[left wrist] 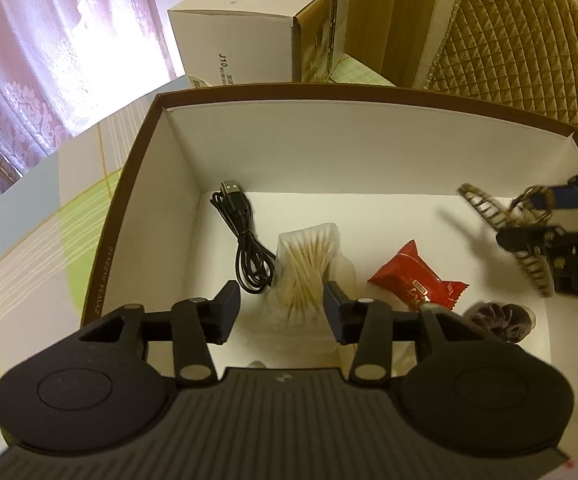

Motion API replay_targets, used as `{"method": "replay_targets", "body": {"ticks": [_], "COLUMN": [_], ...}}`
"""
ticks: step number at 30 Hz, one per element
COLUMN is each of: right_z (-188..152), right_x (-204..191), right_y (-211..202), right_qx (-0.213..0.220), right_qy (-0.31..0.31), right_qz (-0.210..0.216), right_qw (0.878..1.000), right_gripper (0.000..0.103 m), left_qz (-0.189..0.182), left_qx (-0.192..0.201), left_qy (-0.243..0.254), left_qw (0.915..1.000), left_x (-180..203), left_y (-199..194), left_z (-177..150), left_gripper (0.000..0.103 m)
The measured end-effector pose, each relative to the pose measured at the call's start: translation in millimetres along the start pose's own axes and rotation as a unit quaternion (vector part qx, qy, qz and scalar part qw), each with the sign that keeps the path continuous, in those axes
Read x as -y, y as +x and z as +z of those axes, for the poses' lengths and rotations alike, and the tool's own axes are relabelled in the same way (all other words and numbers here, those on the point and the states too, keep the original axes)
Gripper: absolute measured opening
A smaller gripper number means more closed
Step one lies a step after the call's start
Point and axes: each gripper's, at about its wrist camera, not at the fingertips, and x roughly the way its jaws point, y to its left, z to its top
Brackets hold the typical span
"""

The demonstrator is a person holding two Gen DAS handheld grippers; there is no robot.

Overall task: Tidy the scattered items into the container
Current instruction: 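Open both grippers to drop the swab bag and claw clip in the box, then move both tools back toward the toothpick box and white bottle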

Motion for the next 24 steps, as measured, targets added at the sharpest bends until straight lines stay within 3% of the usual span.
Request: {"method": "replay_targets", "body": {"ticks": [2, 4, 6, 9, 10, 11, 15, 18, 24], "right_z": [1.4, 2.7, 2.2, -0.3, -0.8, -1.9, -8.6, -14.1, -26.3], "right_x": [0.6, 1.4, 1.3, 0.9, 0.3, -0.5, -6.5, -12.5, -23.8], "right_y": [-0.3, -2.0, -7.1, -17.6, -20.2, -23.2, -33.8, -42.3, -61.3], "right_qx": [0.004, 0.012, 0.022, 0.034, 0.034, 0.035, 0.031, 0.031, 0.038], "right_qy": [-0.002, -0.006, -0.01, -0.005, -0.004, -0.002, 0.0, -0.002, 0.007], "right_qz": [-0.006, -0.008, -0.009, 0.003, 0.008, 0.014, 0.029, 0.04, 0.047], "right_qw": [1.0, 1.0, 1.0, 0.999, 0.999, 0.999, 0.999, 0.999, 0.998], "right_gripper": [0.041, 0.052, 0.072, 0.077, 0.079, 0.083, 0.097, 0.101, 0.101], "left_qz": [0.002, 0.003, 0.005, 0.004, 0.005, 0.007, 0.008, 0.013, 0.022], "left_qx": [0.001, 0.003, 0.007, 0.013, 0.013, 0.013, 0.021, 0.026, 0.039], "left_qy": [0.002, 0.004, 0.003, 0.004, 0.005, 0.005, 0.017, 0.026, 0.042], "left_qw": [1.0, 1.0, 1.0, 0.9999, 0.9999, 0.9999, 0.9996, 0.9992, 0.9981], "left_x": [-0.3, -0.6, -1.3, -1.4, -1.1, -0.8, 1.7, 4.1, 9.0], "left_y": [-1.0, -2.6, -5.7, -11.9, -13.6, -15.5, -25.7, -35.6, -58.5], "left_z": [-0.8, -1.5, -2.4, -4.2, -4.9, -5.5, -9.1, -13.0, -24.0], "left_gripper": [0.044, 0.045, 0.049, 0.053, 0.057, 0.067, 0.073, 0.086, 0.092]}}
